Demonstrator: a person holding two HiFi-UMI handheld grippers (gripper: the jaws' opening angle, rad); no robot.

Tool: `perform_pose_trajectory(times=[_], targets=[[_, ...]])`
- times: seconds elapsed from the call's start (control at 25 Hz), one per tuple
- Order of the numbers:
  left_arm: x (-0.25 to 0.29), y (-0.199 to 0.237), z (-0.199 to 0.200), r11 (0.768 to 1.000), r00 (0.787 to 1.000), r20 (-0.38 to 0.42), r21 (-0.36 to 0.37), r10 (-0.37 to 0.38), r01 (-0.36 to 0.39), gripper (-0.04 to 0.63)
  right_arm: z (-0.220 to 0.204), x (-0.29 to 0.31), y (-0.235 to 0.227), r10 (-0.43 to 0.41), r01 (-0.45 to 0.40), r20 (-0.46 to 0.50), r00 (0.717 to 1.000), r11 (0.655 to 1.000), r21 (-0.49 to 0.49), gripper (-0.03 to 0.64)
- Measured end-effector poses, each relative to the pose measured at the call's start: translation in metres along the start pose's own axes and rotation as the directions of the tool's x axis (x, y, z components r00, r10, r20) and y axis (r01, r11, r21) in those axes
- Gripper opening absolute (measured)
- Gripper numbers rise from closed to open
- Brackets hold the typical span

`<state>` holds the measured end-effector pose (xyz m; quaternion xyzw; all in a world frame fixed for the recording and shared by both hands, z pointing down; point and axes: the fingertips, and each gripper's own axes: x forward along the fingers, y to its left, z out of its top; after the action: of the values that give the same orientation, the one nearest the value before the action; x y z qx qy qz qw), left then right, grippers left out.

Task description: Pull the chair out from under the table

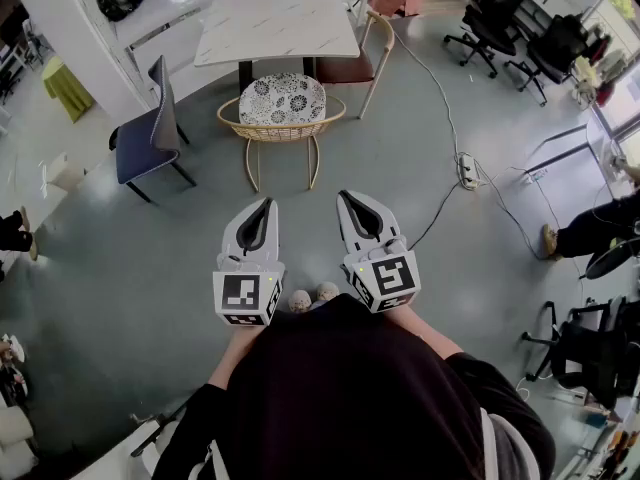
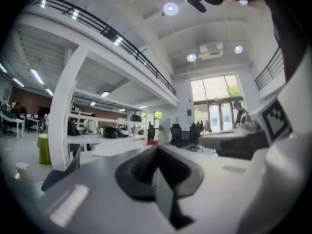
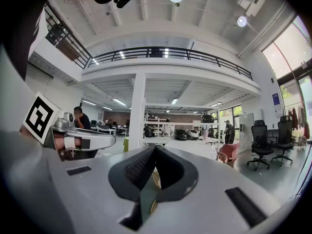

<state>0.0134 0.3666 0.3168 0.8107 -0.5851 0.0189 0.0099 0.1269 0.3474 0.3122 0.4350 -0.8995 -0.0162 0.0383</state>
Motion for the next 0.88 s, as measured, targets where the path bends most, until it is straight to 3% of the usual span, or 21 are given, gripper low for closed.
perform_pose_trajectory(times=[0.48, 0.88], targets=[[0.019, 0.021, -0.01, 1.0, 1.0, 0.01, 0.007, -0.022, 0.022, 0.006, -0.003, 0.028, -0.006, -0.012, 0.011, 0.049, 0.999, 1.0, 0.024, 0.022], [0.104, 0.06, -0.024, 1.0, 0.999, 0.03, 0.014, -0.029, 0.028, 0.006, -0.016, 0.109, -0.061, -0.02, 0.02, 0.06, 0.998, 1.0, -0.002, 0.023]])
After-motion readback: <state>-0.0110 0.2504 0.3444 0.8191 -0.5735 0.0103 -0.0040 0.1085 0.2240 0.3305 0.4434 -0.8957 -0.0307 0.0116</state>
